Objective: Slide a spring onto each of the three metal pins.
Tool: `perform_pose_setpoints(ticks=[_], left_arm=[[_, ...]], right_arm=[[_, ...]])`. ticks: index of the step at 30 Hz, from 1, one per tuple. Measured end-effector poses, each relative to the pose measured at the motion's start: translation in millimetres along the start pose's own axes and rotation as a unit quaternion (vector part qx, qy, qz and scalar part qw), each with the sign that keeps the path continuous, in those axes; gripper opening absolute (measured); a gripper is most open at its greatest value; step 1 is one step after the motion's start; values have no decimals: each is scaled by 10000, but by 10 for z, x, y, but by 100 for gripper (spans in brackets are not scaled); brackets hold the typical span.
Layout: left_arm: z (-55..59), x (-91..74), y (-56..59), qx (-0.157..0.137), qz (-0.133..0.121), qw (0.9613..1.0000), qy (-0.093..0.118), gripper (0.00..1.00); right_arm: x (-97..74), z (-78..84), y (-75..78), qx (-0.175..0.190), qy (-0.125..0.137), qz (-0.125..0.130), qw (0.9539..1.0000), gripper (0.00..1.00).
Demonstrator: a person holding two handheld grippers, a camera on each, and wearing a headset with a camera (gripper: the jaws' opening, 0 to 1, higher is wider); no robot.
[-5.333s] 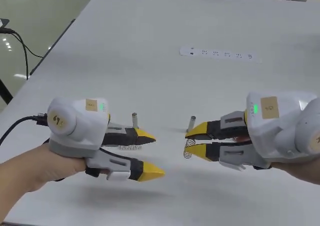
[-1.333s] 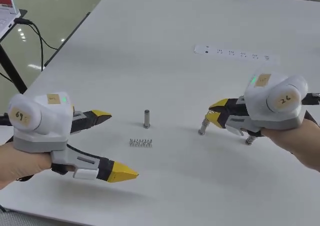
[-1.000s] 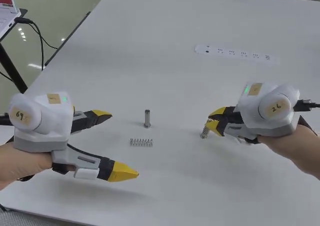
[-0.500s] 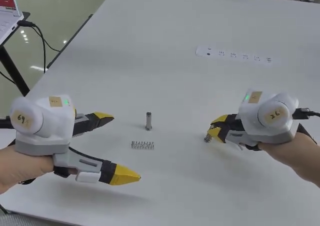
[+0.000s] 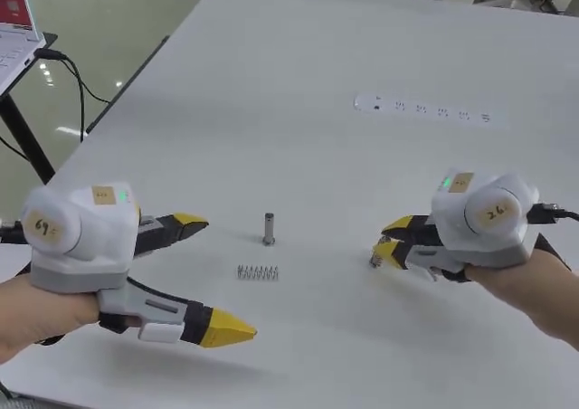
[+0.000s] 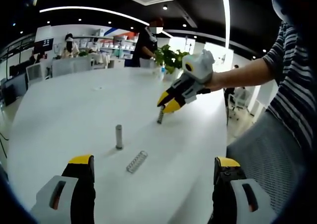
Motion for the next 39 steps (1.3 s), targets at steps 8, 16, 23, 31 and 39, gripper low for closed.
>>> perform_pose_setpoints(ticks=[8,16,23,31,39], left_arm=[[-9,-3,10,-2,1,10000,5,98],[-14,-14,-7,-1,-16,10000,19,98],[-16,-25,-13,-1,-34,10000,25,98],[-3,-26,-13,-2,-26,10000,10,98],[-9,-31,-26,-9,-31,10000,20,98]], right_arm=[[-57,-36,-16,56,95,23,9999,17],[-127,-104,-63,550,376,-119,9977,19],[-169,-129,-137,811,550,-224,9949,20],[-220,-175,-277,856,663,-397,9933,20],[-213,-237,-468,711,663,-691,9929,20]])
Point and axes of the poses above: the centre of the closed fingertips' face, and the gripper's own axes: x roughly forward along the fingers, y roughly to its right, z roughly out of its underside, the point moved 6 cm from there along -x, roughly backward along the fingers, and after that the axes turned 15 degrees about x, right-handed, at the moved point
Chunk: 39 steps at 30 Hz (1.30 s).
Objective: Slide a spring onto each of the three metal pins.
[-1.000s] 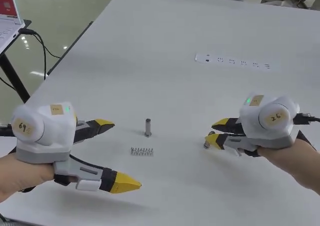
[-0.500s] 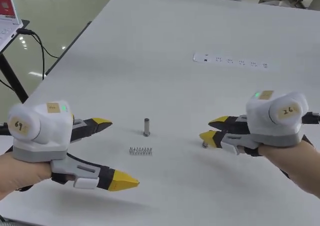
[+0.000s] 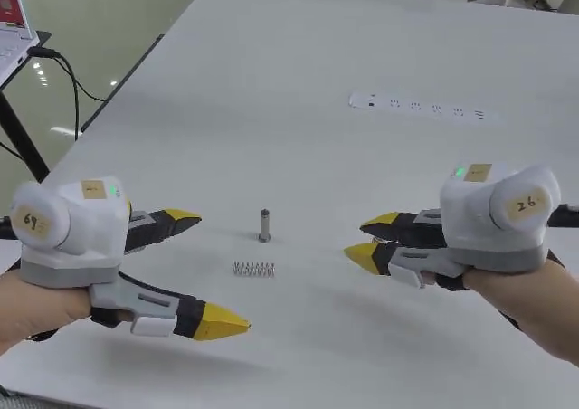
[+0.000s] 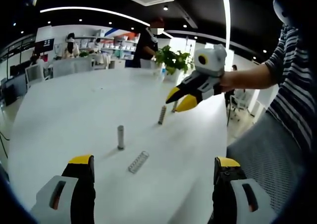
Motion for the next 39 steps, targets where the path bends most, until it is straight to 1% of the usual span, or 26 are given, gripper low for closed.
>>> perform_pose_setpoints(ticks=[4,12,16,18,21,22,26,27,29,31,34,37,39], left_arm=[[6,-2,0,-2,1,10000,-13,98],[17,-5,-3,-13,1,10000,-21,98],[19,-6,-2,-13,2,10000,-22,98],[24,-7,-1,-6,7,10000,-32,98],[27,-7,-1,-11,8,10000,-33,98],[26,-6,0,-10,9,10000,-31,98],[18,-2,2,-14,16,10000,-18,98],[18,-2,3,-14,18,10000,-18,98],[18,-3,6,-5,24,10000,-21,98],[22,-4,10,-9,31,10000,-29,98],[33,-7,19,-7,45,10000,-44,98],[42,-12,23,-11,51,10000,-51,98],[42,-16,26,1,57,10000,-56,98]], right_arm=[[12,-12,-35,87,37,-90,9999,20],[22,19,-55,62,-87,-141,9998,19],[37,48,-50,-19,-227,-137,9996,18],[57,65,-48,-171,-363,-109,9991,18],[97,67,-72,-319,-524,-151,9980,18],[118,58,-83,-484,-580,-151,9970,18],[200,27,-152,-830,-771,-255,9932,18],[228,17,-178,-954,-858,-311,9912,18],[277,0,-220,-1090,-975,-390,9885,18],[316,-18,-246,-1242,-1042,-457,9857,18],[398,-39,-289,-1379,-1153,-548,9822,18],[463,-40,-306,-1439,-1206,-583,9805,18],[512,-32,-320,-1496,-1273,-621,9786,18]])
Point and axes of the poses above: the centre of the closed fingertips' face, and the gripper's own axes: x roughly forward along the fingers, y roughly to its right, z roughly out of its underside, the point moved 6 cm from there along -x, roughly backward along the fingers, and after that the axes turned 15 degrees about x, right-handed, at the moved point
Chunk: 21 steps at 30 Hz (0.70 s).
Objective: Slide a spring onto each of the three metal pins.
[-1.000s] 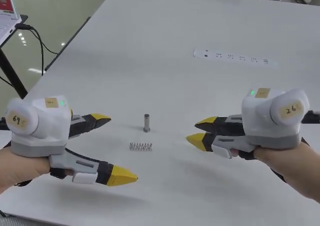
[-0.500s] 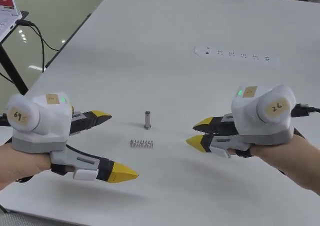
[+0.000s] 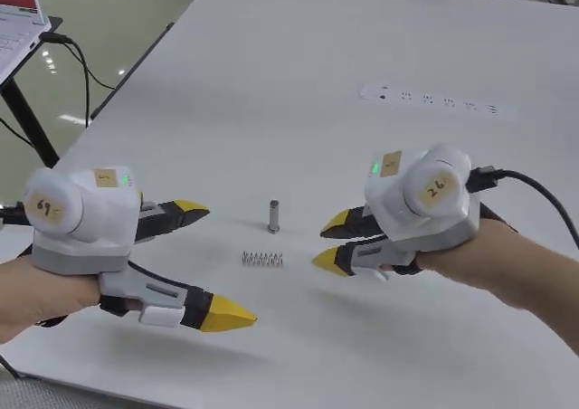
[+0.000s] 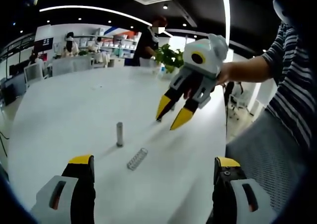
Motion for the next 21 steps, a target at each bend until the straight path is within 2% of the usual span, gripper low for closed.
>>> perform_pose_setpoints(ticks=[10,21], left_arm=[[5,13,10,10,30,10000,-31,98],[-6,4,10,15,28,10000,-18,98]], right_arm=[[183,-115,-48,-503,-261,-186,9982,17],[397,-196,-48,-809,-461,-306,9952,16]])
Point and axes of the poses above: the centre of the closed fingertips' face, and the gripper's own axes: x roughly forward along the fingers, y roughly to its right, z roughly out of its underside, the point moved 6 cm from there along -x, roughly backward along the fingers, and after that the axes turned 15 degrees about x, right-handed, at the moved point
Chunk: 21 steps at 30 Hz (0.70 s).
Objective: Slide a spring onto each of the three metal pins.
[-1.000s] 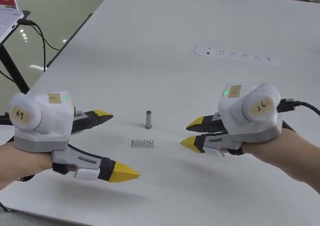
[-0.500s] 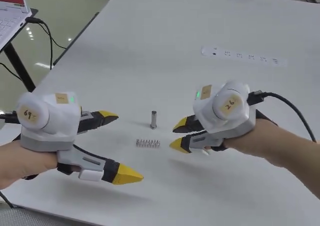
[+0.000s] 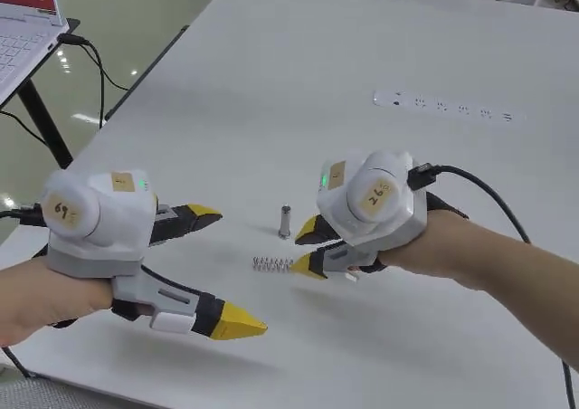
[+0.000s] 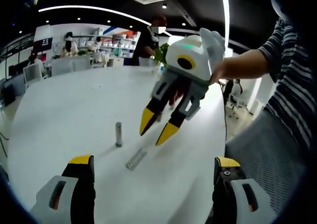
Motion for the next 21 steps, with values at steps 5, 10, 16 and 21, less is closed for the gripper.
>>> perform_pose_setpoints(ticks=[5,10,16,21], left_arm=[[27,-12,11,-7,1,10000,-50,98],[35,-22,0,-29,-28,10000,-39,98],[57,-38,-3,-51,-44,10000,-43,98],[90,-47,14,-69,-23,9999,-79,98]], right_arm=[[98,0,30,-67,-136,-29,9999,16],[177,3,11,-72,-213,-99,9997,15],[285,55,19,3,-337,-119,9994,14],[330,69,9,5,-339,-120,9994,13]])
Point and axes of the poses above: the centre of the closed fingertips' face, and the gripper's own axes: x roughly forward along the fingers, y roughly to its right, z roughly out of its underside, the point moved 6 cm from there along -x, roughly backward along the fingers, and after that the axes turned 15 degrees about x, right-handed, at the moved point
